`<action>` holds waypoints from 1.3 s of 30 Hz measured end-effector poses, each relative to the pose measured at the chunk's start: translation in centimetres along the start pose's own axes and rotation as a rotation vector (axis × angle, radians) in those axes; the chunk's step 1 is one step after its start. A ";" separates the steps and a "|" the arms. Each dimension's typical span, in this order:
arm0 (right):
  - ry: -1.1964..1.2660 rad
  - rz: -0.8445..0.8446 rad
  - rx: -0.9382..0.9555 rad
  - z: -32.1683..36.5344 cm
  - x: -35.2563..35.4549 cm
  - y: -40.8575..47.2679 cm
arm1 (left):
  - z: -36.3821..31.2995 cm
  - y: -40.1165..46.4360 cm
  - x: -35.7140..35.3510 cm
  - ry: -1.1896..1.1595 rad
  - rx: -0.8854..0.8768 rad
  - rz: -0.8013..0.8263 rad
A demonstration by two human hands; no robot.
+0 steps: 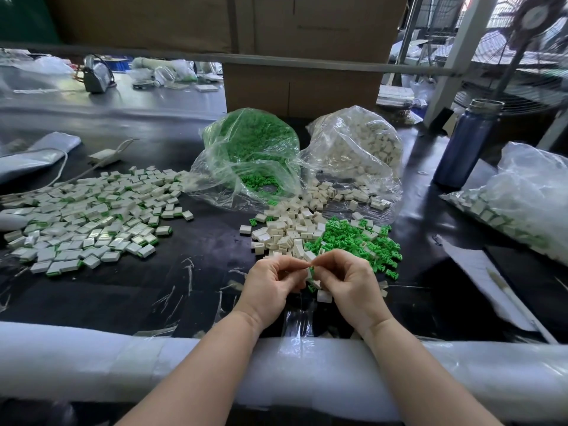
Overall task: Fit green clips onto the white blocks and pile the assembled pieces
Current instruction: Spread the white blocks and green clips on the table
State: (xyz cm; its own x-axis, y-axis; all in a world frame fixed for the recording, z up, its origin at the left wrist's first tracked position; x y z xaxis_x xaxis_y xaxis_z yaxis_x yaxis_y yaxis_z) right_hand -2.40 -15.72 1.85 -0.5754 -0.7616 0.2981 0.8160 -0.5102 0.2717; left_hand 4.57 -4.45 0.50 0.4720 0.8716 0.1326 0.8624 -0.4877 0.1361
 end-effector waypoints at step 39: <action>0.005 0.120 -0.071 -0.3 -0.2 -0.2 | -0.6 -0.5 -0.8 0.219 -0.104 0.136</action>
State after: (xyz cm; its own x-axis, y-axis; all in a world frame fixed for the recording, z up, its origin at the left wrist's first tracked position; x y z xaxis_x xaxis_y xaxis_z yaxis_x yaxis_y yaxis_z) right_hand -2.40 -15.59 1.43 -0.4730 -0.8210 0.3199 0.8811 -0.4418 0.1691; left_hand 3.67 -4.94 0.88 0.5211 0.7719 0.3642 0.7654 -0.6115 0.2008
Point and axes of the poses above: each hand's wrist, its own y-axis towards the middle knuckle, its own x-axis out of the back of the hand, z = x × y, the point moved 7 cm from there along y, towards the middle knuckle, and after that the axes turned 5 degrees about -z, right-handed, at the moved point
